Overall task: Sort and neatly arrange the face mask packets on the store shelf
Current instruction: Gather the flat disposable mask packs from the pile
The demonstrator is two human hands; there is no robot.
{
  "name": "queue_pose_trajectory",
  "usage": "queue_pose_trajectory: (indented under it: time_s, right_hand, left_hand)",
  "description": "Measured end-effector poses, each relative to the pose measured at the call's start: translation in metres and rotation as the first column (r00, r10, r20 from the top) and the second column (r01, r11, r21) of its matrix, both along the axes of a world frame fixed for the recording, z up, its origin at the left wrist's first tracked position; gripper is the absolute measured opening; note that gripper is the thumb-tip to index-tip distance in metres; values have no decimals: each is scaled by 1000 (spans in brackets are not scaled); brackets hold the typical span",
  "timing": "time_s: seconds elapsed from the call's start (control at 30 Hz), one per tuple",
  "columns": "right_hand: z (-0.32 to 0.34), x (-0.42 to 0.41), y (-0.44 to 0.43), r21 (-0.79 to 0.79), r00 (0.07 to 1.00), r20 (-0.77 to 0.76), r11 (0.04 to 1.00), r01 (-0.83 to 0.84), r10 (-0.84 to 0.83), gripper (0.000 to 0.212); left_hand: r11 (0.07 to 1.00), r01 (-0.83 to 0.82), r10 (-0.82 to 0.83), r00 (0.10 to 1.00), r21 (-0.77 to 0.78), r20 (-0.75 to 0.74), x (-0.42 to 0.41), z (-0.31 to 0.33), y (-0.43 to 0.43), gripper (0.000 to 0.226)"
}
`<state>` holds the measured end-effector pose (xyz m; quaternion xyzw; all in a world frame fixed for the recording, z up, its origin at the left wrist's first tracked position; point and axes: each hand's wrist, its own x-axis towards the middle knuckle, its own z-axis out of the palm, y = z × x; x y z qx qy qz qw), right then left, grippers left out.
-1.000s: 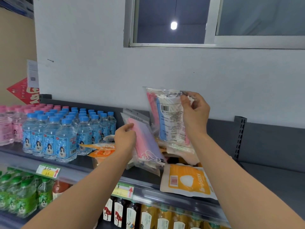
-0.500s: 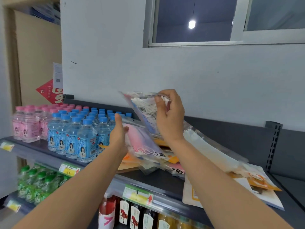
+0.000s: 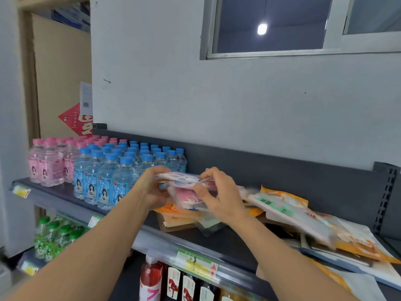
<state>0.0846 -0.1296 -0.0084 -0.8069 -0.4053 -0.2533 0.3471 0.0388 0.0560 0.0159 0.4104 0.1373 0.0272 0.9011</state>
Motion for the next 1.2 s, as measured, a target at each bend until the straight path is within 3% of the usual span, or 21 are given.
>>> queue_pose_trajectory:
  time_s: [0.07,0.13,0.17,0.2,0.27,0.43,0.53,0.67,0.83,0.93,1.03,1.1,1.2]
  right_hand:
    - [1,13,-15,-30,992,-127,1000,-7,3,88]
    - [6,29,-47,184,966,-217,965,184,-143,100]
    - [3,36,-67,252,925,-233,900,356,-301,88]
    - [-3,43,-86,204,845,-242,826,525,-477,70]
    - [-16,49,-107,-70,710,-202,733,677,-675,46]
    - [-17,56,-116,-346,631,-276,687,639,-725,44]
    - [-18,65,-132,-457,577,-288,639,619,-764,63]
    - [-21,73,-144,-495,544,-287,608,620,-788,86]
    - [-17,87,-149,-518,503,-313,589,620,-805,117]
    - [-10,93,-148,-454,464,-268,536,712,-844,111]
    - [-6,100,-144,-308,491,-271,558,771,-828,82]
    - [-2,102,-142,-150,534,-361,612,776,-765,62]
    - [11,97,-140,109,579,-518,623,774,-629,48]
  left_hand:
    - [996,-12,18,997,88,-70,2,-4,-2,29]
    - [991,-40,58,988,130,-140,7,-10,-5,44]
    - [990,-51,70,987,129,-147,10,-13,-9,48]
    - [989,-64,83,986,131,-146,12,-14,-13,50]
    - [988,-86,103,987,132,-124,17,-14,-22,52]
    - [964,-143,165,983,225,-83,24,-11,-35,64]
    - [949,-146,173,982,279,-75,23,-12,-37,56]
    - [948,-142,155,988,285,-23,24,-17,-38,43]
    - [950,-175,159,984,257,82,28,-23,-40,60]
    - [943,-197,175,979,268,106,31,-21,-44,63]
    - [945,-204,177,976,257,124,34,-20,-49,63]
    - [944,-210,182,975,253,127,35,-20,-50,63]
    - [944,-223,196,972,244,130,35,-18,-51,63]
